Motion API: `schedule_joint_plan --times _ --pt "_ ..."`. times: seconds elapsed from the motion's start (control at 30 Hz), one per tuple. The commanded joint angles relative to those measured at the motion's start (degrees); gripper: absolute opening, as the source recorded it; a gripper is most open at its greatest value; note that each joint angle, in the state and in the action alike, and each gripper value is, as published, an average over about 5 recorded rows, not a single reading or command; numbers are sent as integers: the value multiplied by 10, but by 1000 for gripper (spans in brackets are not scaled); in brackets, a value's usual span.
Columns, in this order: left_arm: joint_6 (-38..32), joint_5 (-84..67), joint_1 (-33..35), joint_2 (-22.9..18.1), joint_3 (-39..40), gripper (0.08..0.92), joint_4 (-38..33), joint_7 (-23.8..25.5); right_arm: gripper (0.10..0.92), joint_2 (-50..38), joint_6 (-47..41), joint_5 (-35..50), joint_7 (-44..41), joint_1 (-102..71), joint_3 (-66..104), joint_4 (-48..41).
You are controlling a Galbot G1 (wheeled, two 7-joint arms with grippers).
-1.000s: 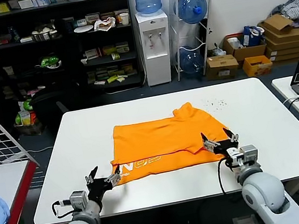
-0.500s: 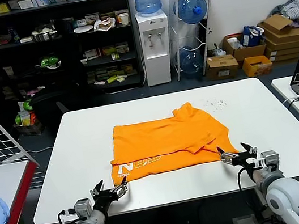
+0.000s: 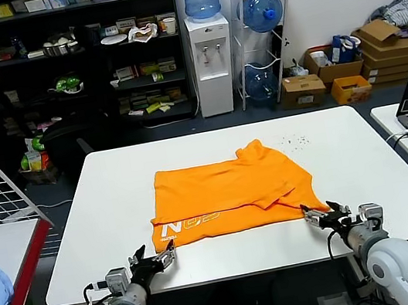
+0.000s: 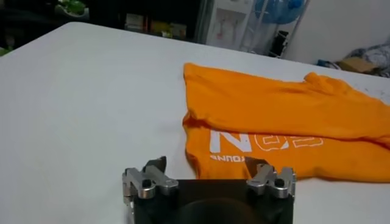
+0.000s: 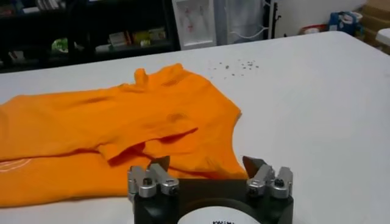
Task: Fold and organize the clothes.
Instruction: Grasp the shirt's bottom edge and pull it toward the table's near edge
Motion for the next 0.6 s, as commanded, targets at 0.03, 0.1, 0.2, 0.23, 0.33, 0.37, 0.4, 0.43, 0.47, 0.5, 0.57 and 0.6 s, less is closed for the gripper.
schedule_joint_plan --times 0.03,0.1,0.2,0.23,0.33,0.37,0.4,0.43,0.47,0.5,0.57,0.6 --pt "3 -4 -9 -3 13 710 3 -3 618 -3 -7 11 -2 1 3 -6" --pt "3 -3 -12 -4 16 658 3 -3 549 -3 -7 12 -2 1 3 -6" --pt "3 -2 -14 -4 19 572 4 -3 462 -1 -5 12 -2 0 3 -6" --pt "3 -2 -14 -4 20 537 5 -3 427 -1 -4 11 -2 -1 3 -5" --pt "2 0 -15 -4 20 451 6 -3 332 -1 -3 11 -2 -2 4 -3" --pt "2 0 -15 -4 21 425 6 -2 306 -1 -3 12 -2 -2 4 -2" --pt "2 1 -15 -4 21 399 6 -3 280 -1 -3 12 -2 -3 5 -1" --pt "1 2 -15 -4 21 364 7 -3 245 -2 -4 12 -1 -4 5 1" --pt "1 2 -15 -4 21 338 7 -3 219 -2 -4 13 -1 -6 6 3" --pt "1 3 -14 -4 21 312 7 -3 194 -3 -4 14 -1 -8 7 5" --pt "0 4 -14 -4 21 251 6 -3 146 -4 -5 15 0 -12 9 10" --pt "0 4 -13 -4 21 225 6 -3 135 -5 -5 16 0 -15 10 13"
